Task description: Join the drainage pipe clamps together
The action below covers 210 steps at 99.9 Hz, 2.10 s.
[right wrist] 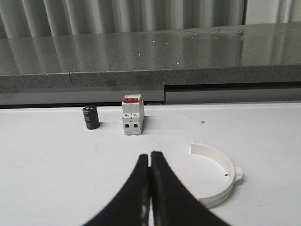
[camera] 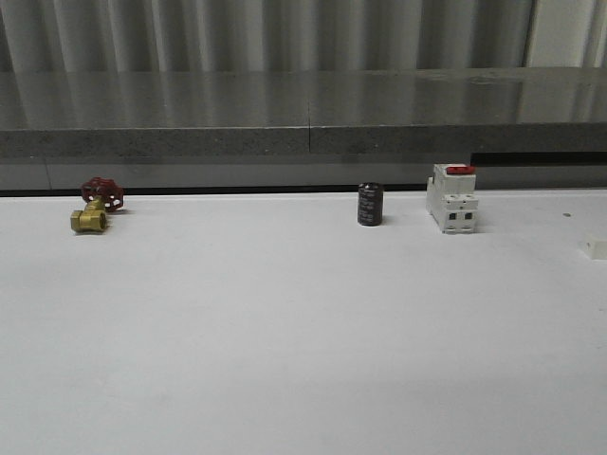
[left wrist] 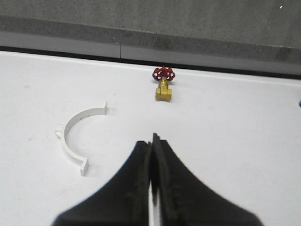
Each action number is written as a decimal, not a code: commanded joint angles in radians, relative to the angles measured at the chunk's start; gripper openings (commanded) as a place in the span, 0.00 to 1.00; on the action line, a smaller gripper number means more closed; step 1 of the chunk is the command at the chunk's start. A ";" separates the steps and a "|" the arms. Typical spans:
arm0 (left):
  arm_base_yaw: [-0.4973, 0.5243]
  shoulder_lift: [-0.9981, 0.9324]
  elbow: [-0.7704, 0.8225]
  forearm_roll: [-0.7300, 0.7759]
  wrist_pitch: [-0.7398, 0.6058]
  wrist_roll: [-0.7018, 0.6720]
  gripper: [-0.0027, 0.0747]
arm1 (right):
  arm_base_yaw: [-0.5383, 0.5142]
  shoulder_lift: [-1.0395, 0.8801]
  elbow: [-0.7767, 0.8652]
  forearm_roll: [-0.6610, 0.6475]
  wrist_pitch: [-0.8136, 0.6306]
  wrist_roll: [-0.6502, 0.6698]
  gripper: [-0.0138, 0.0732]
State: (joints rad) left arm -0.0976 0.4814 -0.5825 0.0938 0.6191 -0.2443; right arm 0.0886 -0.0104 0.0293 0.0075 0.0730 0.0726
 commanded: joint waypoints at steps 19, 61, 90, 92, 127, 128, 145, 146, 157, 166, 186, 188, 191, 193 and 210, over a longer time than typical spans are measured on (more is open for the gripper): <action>0.002 0.178 -0.088 0.016 -0.027 -0.007 0.01 | -0.005 -0.019 -0.020 -0.001 -0.083 -0.005 0.08; 0.002 0.223 -0.088 -0.010 0.000 -0.007 0.54 | -0.005 -0.019 -0.020 -0.001 -0.083 -0.005 0.08; 0.002 0.365 -0.156 -0.006 -0.046 -0.007 0.60 | -0.005 -0.019 -0.020 -0.001 -0.083 -0.005 0.08; 0.004 0.390 -0.172 -0.006 -0.046 -0.007 0.60 | -0.005 -0.019 -0.020 -0.001 -0.083 -0.005 0.08; 0.204 0.861 -0.497 -0.042 0.071 0.207 0.60 | -0.005 -0.019 -0.020 -0.001 -0.083 -0.005 0.08; 0.208 0.870 -0.503 -0.049 0.076 0.228 0.60 | -0.005 -0.019 -0.020 -0.001 -0.083 -0.005 0.08; 0.295 1.066 -0.607 -0.131 0.088 0.386 0.59 | -0.005 -0.019 -0.020 -0.001 -0.083 -0.005 0.08; 0.297 1.081 -0.610 -0.136 0.086 0.393 0.59 | -0.005 -0.019 -0.020 -0.001 -0.083 -0.005 0.08; 0.331 1.189 -0.661 -0.141 0.096 0.419 0.59 | -0.005 -0.019 -0.020 -0.001 -0.083 -0.005 0.08; 0.356 1.270 -0.702 -0.141 0.121 0.421 0.59 | -0.005 -0.019 -0.020 -0.001 -0.083 -0.005 0.08; 0.383 1.378 -0.757 -0.163 0.114 0.470 0.59 | -0.005 -0.019 -0.020 -0.001 -0.083 -0.005 0.08; 0.386 1.387 -0.762 -0.163 0.111 0.470 0.59 | -0.005 -0.019 -0.020 -0.001 -0.083 -0.005 0.08; 0.385 1.394 -0.769 -0.163 0.104 0.470 0.59 | -0.005 -0.019 -0.020 -0.001 -0.083 -0.005 0.08; 0.385 1.401 -0.773 -0.163 0.104 0.472 0.59 | -0.005 -0.019 -0.020 -0.001 -0.083 -0.005 0.08; 0.385 1.428 -0.801 -0.161 0.094 0.519 0.59 | -0.005 -0.019 -0.020 -0.001 -0.083 -0.005 0.08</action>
State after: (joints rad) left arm 0.2852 1.9494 -1.3442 -0.0526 0.7470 0.2563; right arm 0.0886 -0.0104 0.0293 0.0075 0.0730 0.0726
